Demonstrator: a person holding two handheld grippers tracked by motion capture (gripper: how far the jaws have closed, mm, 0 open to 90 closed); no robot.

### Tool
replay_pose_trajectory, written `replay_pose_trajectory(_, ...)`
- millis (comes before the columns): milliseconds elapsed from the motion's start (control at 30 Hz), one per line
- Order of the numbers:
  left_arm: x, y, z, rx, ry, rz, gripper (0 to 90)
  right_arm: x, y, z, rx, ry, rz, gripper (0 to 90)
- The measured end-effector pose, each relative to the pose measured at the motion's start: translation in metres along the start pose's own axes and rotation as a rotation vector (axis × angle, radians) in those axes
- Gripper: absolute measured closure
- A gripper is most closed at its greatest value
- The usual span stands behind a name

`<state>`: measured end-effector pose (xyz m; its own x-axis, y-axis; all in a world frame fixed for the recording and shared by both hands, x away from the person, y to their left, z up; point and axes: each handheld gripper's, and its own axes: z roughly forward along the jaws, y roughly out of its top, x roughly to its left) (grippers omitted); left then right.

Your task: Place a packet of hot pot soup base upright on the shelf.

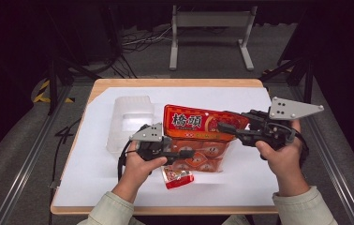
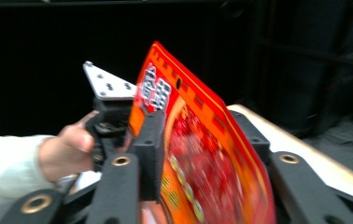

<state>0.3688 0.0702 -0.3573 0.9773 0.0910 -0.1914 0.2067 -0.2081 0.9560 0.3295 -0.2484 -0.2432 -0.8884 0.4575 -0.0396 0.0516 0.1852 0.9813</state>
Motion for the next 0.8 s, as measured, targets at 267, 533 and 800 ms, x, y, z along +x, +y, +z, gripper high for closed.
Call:
replay_pose_trajectory(267,0.002,0.003,-0.009,-0.015,0.022,-0.004,70.6,-0.011,-0.011,-0.024,-0.039,-0.067,0.035,55.5)
replay_pose_trajectory(533,-0.001,0.009,-0.015,-0.017,0.038,0.007,70.7,-0.022,-0.036,-0.050,-0.032,-0.162,0.069,55.7)
replay_pose_trajectory(800,0.004,0.016,-0.022,-0.037,0.062,0.012,70.7,-0.026,-0.066,-0.065,-0.005,-0.234,0.111,56.4)
